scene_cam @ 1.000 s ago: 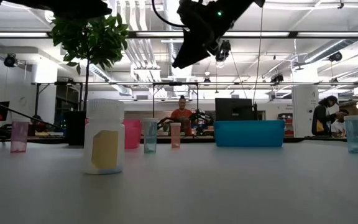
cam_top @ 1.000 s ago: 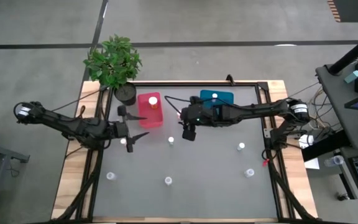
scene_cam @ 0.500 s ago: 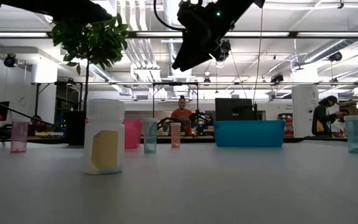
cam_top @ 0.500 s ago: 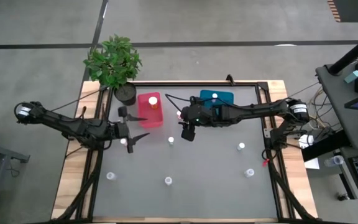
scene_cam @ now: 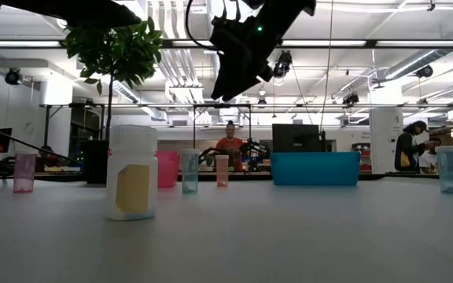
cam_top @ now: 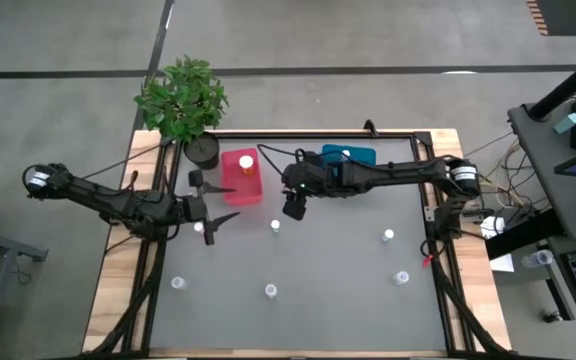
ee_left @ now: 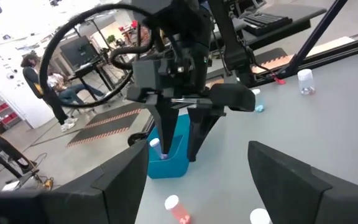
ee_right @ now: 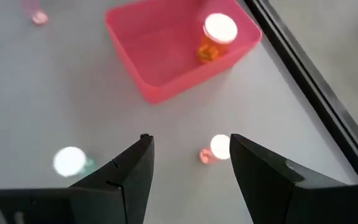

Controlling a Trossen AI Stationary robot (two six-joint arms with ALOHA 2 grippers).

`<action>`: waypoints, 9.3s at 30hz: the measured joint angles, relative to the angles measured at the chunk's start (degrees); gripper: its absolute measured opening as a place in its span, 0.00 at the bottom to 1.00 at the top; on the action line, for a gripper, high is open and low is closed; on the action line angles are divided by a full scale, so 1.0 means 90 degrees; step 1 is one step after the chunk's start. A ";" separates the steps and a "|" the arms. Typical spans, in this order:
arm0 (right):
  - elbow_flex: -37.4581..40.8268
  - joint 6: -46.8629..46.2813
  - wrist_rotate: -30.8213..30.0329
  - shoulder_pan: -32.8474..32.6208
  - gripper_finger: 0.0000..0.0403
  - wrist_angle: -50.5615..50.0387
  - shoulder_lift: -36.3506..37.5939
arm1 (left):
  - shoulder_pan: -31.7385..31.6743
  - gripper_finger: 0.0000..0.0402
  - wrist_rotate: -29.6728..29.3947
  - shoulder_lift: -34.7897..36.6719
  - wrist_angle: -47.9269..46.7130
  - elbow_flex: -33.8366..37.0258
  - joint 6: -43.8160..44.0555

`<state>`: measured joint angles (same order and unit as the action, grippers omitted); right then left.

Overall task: Pick and place medicine bottles into bin by pill shape (circle, oval)
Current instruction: Put the pink tablet bottle into the blue bin, then put the green tablet bottle into the blue bin

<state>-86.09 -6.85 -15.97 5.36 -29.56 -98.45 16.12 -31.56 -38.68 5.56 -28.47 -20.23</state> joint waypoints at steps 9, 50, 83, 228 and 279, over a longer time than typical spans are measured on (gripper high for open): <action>-0.0430 -0.0874 0.0003 0.0524 0.50 -0.0898 -0.0205 | 0.0000 0.64 -0.0052 0.0012 0.0001 0.0015 0.0002; -0.0391 -0.2115 -0.0178 0.0825 0.50 0.0360 -0.1660 | 0.0002 0.64 -0.0049 -0.0034 -0.0004 0.0044 0.0039; -0.0126 -0.2072 -0.0231 0.0778 0.49 0.0513 -0.1669 | 0.0000 0.64 -0.0049 -0.0034 -0.0002 0.0056 0.0061; 0.3244 -0.2912 -0.0897 0.2101 0.26 0.2143 0.0548 | 0.0001 0.64 -0.0047 -0.0282 0.0163 0.0078 0.0193; 0.3233 -0.2717 -0.1076 0.2100 0.49 0.2023 0.1120 | 0.0000 0.64 -0.0049 -0.0282 0.0163 0.0078 0.0219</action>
<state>-56.99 -31.31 -25.65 24.26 -11.35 -88.36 16.12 -32.00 -41.21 7.03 -27.77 -18.26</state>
